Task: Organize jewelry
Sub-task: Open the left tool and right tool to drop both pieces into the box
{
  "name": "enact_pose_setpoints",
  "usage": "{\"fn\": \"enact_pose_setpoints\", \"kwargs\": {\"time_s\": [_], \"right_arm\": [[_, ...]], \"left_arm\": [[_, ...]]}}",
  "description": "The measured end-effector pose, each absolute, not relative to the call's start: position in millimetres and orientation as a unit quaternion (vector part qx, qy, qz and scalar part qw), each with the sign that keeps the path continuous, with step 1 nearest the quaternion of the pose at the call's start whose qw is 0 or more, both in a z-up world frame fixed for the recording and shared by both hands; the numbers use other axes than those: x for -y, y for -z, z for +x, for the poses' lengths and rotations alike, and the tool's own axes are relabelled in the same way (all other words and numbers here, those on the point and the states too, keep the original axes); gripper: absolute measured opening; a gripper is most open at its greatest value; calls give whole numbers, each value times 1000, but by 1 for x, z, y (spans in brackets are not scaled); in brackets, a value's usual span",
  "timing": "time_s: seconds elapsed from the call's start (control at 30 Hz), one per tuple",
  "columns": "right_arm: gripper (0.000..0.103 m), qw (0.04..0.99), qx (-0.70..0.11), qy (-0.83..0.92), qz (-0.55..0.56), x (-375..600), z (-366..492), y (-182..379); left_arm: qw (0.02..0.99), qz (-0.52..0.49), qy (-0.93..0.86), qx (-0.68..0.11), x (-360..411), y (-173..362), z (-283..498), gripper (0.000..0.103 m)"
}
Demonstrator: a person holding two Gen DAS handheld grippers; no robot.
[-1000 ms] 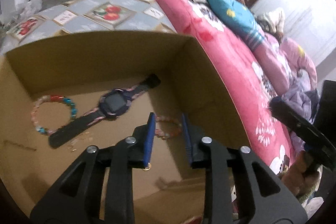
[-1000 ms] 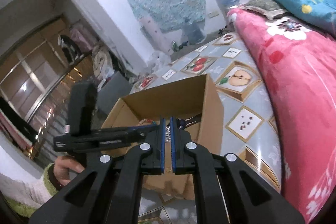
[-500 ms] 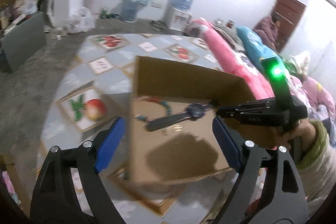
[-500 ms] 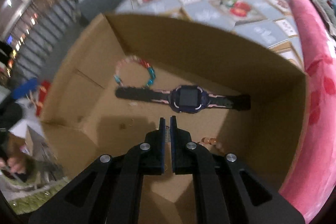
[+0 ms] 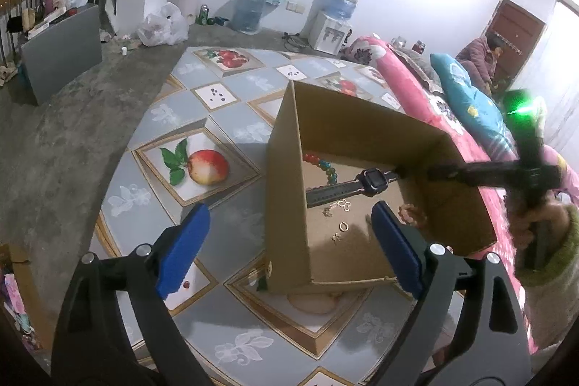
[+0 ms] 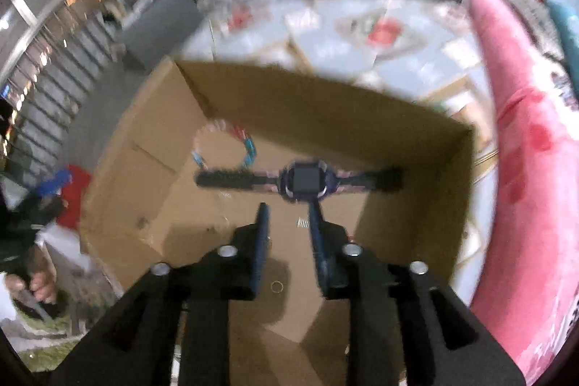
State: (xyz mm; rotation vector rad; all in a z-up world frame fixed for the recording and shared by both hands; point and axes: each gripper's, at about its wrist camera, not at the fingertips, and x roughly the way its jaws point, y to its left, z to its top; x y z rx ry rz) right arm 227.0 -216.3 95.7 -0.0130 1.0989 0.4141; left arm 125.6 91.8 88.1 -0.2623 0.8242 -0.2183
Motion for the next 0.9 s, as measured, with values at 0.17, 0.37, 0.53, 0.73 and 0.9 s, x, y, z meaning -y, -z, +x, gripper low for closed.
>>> {"fn": "enact_pose_setpoints", "kwargs": {"time_s": [0.17, 0.37, 0.53, 0.73, 0.9], "right_arm": [[42, 881, -437, -163, 75, 270, 185, -134], [45, 860, -451, -129, 203, 326, 151, -90], [47, 832, -489, -138, 223, 319, 151, -44], [47, 833, -500, -139, 190, 310, 154, -49], [47, 838, -489, -150, 192, 313, 150, -62]], "left_arm": [[889, -137, 113, -423, -83, -71, 135, 88], [868, -154, 115, -459, -75, -47, 147, 88], [845, -174, 133, -487, -64, -29, 155, 88], [834, -182, 142, -500, -47, -25, 157, 89], [846, -183, 130, -484, -47, -35, 156, 89]]}}
